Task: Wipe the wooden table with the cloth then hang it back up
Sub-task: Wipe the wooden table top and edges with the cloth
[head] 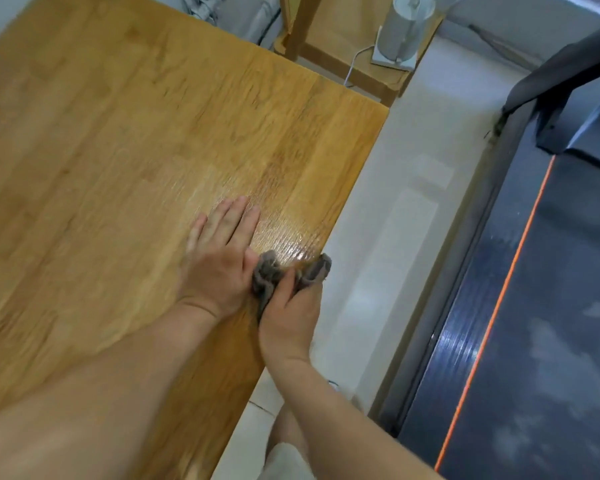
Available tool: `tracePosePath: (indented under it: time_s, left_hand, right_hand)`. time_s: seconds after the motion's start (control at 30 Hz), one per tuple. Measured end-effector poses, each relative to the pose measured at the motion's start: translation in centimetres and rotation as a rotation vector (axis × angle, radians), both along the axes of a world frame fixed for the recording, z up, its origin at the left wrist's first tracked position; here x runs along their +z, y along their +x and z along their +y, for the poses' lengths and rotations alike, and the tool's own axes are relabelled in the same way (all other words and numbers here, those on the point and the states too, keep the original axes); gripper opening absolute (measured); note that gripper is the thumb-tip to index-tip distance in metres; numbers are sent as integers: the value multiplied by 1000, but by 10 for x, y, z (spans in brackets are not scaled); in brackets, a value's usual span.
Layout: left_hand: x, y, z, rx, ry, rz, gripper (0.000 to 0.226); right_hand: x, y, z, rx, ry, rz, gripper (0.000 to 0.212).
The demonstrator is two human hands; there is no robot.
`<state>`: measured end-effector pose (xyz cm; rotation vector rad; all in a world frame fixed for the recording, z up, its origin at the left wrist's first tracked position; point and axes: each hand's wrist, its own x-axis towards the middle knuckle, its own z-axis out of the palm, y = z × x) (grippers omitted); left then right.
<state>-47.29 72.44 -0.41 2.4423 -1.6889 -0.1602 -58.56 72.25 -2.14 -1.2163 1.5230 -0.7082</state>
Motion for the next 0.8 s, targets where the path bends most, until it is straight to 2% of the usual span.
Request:
tracePosePath:
  time_s: [0.27, 0.4, 0.57, 0.67, 0.8]
  left_hand:
    - [-1, 1, 0, 3, -12, 14, 57]
    - [0, 3, 1, -1, 1, 22, 57]
    - [-2, 3, 3, 9, -31, 8, 57]
    - [-3, 3, 2, 2, -48, 15, 56]
    - [-3, 2, 2, 12, -89, 2, 57]
  right_hand:
    - [-1, 25, -217, -106, -59, 173, 32]
    - [1, 32, -258, -97, -61, 234, 38]
    - [3, 28, -236, -84, -44, 60, 58]
    - [0, 21, -193, -101, -18, -27, 55]
    - [-3, 2, -62, -89, 29, -186, 44]
